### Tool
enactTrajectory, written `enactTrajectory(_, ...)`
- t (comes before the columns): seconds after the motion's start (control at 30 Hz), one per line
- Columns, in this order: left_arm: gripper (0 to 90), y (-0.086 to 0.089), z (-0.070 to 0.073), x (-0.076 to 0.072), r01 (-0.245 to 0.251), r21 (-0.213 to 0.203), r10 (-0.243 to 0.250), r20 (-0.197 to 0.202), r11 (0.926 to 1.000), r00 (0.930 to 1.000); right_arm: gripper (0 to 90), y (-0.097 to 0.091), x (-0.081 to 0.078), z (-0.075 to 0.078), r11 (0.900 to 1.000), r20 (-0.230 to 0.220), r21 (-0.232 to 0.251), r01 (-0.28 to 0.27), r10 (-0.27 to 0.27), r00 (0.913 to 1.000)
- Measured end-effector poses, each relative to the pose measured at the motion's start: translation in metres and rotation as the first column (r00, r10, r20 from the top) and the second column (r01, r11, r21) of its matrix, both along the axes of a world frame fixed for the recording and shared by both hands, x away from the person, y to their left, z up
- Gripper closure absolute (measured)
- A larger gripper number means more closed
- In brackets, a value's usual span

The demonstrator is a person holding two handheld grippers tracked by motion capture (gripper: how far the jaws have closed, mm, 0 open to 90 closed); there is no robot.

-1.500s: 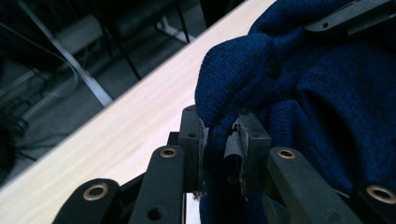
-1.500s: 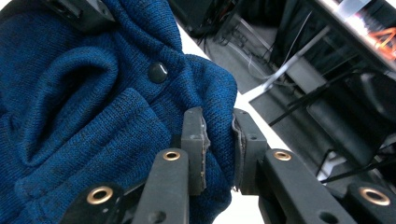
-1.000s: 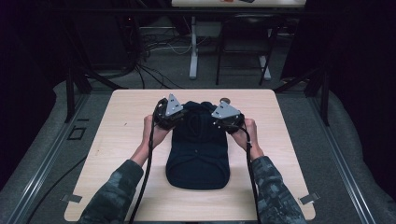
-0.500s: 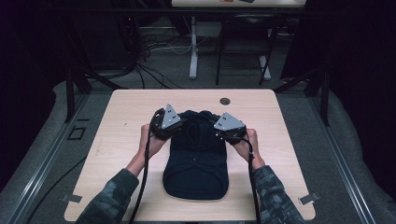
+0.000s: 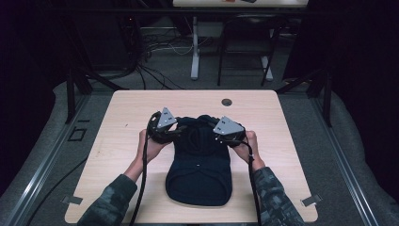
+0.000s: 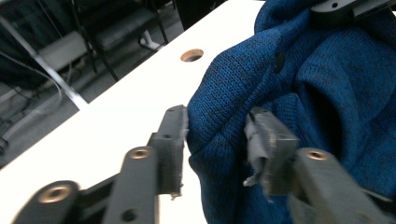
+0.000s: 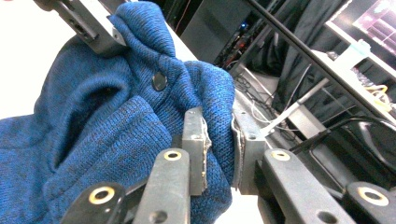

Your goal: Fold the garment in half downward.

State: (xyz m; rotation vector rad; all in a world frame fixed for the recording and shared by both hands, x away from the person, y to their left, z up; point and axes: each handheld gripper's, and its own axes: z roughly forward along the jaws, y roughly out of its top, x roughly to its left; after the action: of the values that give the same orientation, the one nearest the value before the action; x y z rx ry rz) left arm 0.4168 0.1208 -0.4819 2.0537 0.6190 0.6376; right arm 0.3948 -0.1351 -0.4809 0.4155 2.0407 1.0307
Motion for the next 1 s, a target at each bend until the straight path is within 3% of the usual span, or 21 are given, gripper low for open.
enactTrajectory(0.03, 49.2, 0.003, -0.001, 0.0, -0.006, -0.009, 0.006, -0.021, 0.9999, 0.9998, 78.1, 0.0, 0.0, 0.0, 1.0, -0.003, -0.002, -0.003, 0.003, 1.0)
enactTrajectory(0.2, 32.0, 0.01, 0.0, -0.005, -0.022, -0.05, 0.02, -0.039, 0.9985, 0.999, 78.1, 0.002, 0.0, 0.001, 0.9998, 0.008, -0.01, -0.019, 0.019, 0.9998)
enactTrajectory(0.4, 27.0, 0.017, 0.002, -0.015, -0.04, -0.099, 0.033, -0.074, 0.9943, 0.9967, 78.0, 0.002, 0.0, 0.001, 0.9996, 0.01, -0.014, -0.023, 0.023, 0.9997)
enactTrajectory(0.53, 41.7, 0.012, -0.011, -0.038, -0.022, -0.102, 0.007, -0.137, 0.9946, 0.9905, 78.0, 0.001, 0.0, 0.003, 0.9995, 0.015, -0.016, -0.026, 0.026, 0.9996)
enactTrajectory(0.57, 45.1, 0.012, -0.011, -0.038, -0.022, -0.102, 0.007, -0.137, 0.9946, 0.9905, 78.0, 0.001, 0.0, 0.003, 0.9995, 0.015, -0.016, -0.026, 0.026, 0.9996)
enactTrajectory(0.6, 45.1, 0.01, -0.016, -0.042, -0.017, -0.097, 0.002, -0.15, 0.9951, 0.9886, 78.0, 0.001, 0.0, 0.003, 0.9995, 0.011, -0.012, -0.03, 0.03, 0.9995)
enactTrajectory(0.67, 56.3, 0.003, -0.03, -0.054, -0.005, -0.071, -0.009, -0.194, 0.9974, 0.981, 78.0, 0.002, -0.001, 0.004, 0.9994, 0.015, -0.017, -0.029, 0.03, 0.9994)
enactTrajectory(0.7, 59.0, 0.003, -0.03, -0.054, -0.005, -0.071, -0.009, -0.194, 0.9974, 0.981, 78.0, 0.002, -0.001, 0.005, 0.9994, 0.018, -0.02, -0.029, 0.029, 0.9994)
enactTrajectory(0.73, 63.4, 0.0, -0.039, -0.057, 0.007, -0.048, -0.017, -0.217, 0.9988, 0.9759, 77.9, 0.002, -0.001, 0.005, 0.9994, 0.02, -0.02, -0.029, 0.029, 0.9994)
enactTrajectory(0.9, 80.7, -0.008, -0.069, -0.059, 0.009, -0.028, -0.017, -0.286, 0.9996, 0.9582, 77.9, 0.003, -0.001, 0.006, 0.9991, 0.022, -0.023, -0.036, 0.036, 0.9991)
enactTrajectory(0.93, 83.3, -0.008, -0.069, -0.059, 0.009, -0.028, -0.017, -0.286, 0.9996, 0.9582, 77.9, 0.003, 0.0, 0.006, 0.9991, 0.022, -0.025, -0.035, 0.036, 0.9991)
enactTrajectory(1.0, 88.5, -0.015, -0.082, -0.057, -0.014, -0.006, 0.012, -0.302, 0.9999, 0.9532, 77.9, 0.003, 0.001, 0.005, 0.9993, 0.024, -0.019, -0.032, 0.033, 0.9992)
